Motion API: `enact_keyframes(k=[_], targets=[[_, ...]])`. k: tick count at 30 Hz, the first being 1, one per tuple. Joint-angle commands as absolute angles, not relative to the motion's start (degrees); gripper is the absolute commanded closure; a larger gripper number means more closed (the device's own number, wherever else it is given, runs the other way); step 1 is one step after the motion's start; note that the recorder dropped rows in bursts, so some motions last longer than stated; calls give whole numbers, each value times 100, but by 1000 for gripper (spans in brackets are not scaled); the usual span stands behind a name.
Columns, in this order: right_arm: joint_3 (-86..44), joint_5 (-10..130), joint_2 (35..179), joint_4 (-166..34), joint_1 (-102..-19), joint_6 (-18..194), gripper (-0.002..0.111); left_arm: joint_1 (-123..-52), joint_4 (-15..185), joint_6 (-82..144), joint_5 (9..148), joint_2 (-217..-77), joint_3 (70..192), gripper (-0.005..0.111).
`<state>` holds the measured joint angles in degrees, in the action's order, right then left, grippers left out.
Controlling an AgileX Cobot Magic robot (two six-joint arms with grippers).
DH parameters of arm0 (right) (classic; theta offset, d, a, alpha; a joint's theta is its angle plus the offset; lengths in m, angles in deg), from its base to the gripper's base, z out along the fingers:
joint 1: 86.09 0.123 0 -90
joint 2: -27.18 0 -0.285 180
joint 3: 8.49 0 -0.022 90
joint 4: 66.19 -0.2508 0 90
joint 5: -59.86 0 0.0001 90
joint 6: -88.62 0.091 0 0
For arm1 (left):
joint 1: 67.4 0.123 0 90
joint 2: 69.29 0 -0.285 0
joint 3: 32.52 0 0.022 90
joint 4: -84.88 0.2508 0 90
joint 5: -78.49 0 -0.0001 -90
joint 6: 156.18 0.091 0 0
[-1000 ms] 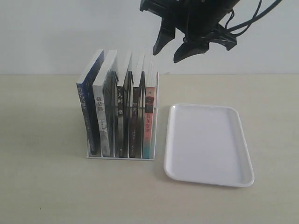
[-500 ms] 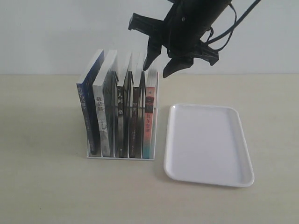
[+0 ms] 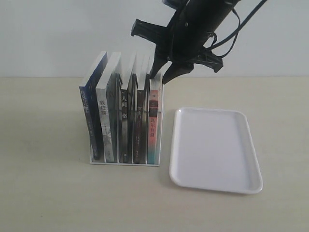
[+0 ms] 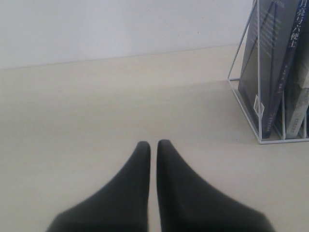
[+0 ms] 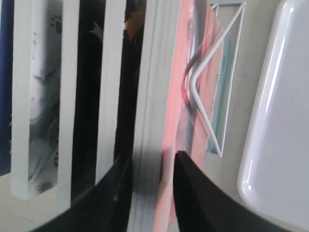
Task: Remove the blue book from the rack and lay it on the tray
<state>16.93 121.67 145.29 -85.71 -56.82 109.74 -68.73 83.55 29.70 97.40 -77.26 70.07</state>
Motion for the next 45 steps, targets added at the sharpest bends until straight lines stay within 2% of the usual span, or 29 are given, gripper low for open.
enact_keyframes(k=[1,4,7,9,12,26,45], targets=[[1684,12247,14618,-8453,-5679,10953,81,-6861,8342,2984,9649,-7708,7026,102],[1692,12235,14623,-8491,-5679,10953,79,-6861,8342,2984,9649,-7708,7026,102],[1743,12235,14623,-8567,-5679,10917,66,-6861,8342,2984,9649,-7708,7026,102],[1787,12270,14623,-8580,-5679,10917,63,-6861,8342,2984,9649,-7708,7026,102],[1787,12306,14623,-8567,-5679,10917,65,-6861,8342,2984,9649,-7708,7026,102],[1787,12210,14271,-8539,-5693,10828,65,-6861,8342,2984,9649,-7708,7026,102],[1787,12200,14484,-8497,-5693,10828,65,-6861,8342,2984,9649,-7708,7026,102]])
